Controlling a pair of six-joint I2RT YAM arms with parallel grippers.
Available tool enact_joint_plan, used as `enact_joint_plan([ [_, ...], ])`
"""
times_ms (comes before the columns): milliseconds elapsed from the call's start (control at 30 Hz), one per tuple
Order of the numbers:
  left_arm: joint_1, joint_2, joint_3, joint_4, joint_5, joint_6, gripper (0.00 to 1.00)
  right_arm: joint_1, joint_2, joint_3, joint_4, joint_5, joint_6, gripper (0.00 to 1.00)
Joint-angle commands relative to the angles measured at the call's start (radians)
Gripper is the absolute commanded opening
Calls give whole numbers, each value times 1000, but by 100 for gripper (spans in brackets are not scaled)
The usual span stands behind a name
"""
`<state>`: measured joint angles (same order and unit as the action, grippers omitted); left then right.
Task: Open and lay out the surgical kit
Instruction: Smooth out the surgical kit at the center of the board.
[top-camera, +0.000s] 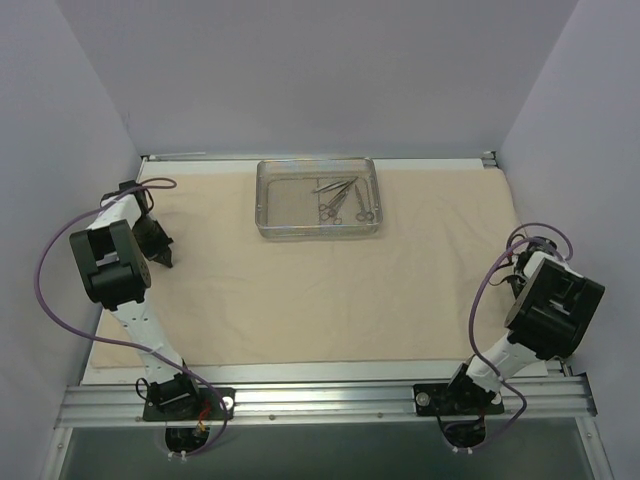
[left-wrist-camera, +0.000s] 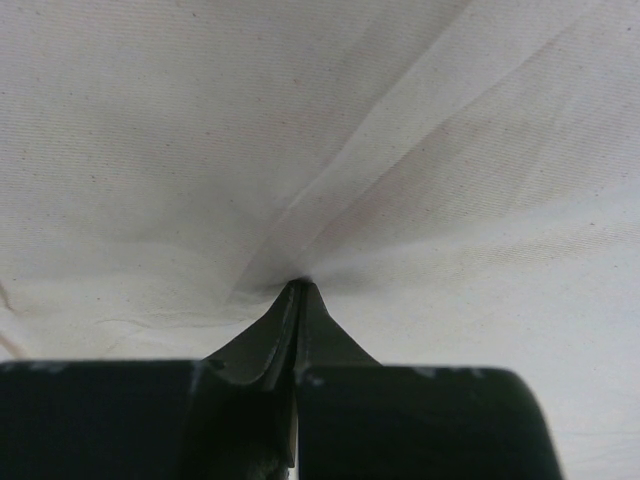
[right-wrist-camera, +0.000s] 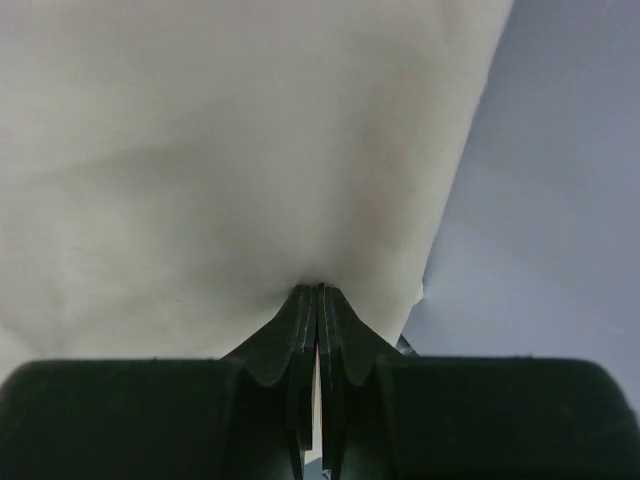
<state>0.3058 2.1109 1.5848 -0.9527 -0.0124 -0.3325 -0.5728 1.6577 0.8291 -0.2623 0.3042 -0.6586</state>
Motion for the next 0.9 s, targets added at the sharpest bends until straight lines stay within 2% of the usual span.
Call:
enact_joint_plan([
  [0, 13, -9, -2, -8, -41, 13, 2, -53, -32, -61, 14, 50, -44, 0],
  [233, 18, -2, 7, -12, -40, 12, 2, -62, 16, -110, 55, 78, -59, 0],
  [333, 16, -8, -6, -1, -38, 12, 2, -64, 57, -75, 20, 59, -18, 0],
  [467, 24, -5, -12, 3, -31, 12, 2, -78, 96, -16, -77, 121, 14, 0],
  [667, 29, 0, 6, -1, -11, 7, 2, -133, -12, -10, -68, 144, 10, 0],
  [767, 29, 6, 6, 0, -6, 7, 2, -125, -130, 5, -32, -31, -41, 0],
  [867, 29, 11, 10, -3, 0, 9, 2, -105, -119, 11, -57, 29, -58, 0],
])
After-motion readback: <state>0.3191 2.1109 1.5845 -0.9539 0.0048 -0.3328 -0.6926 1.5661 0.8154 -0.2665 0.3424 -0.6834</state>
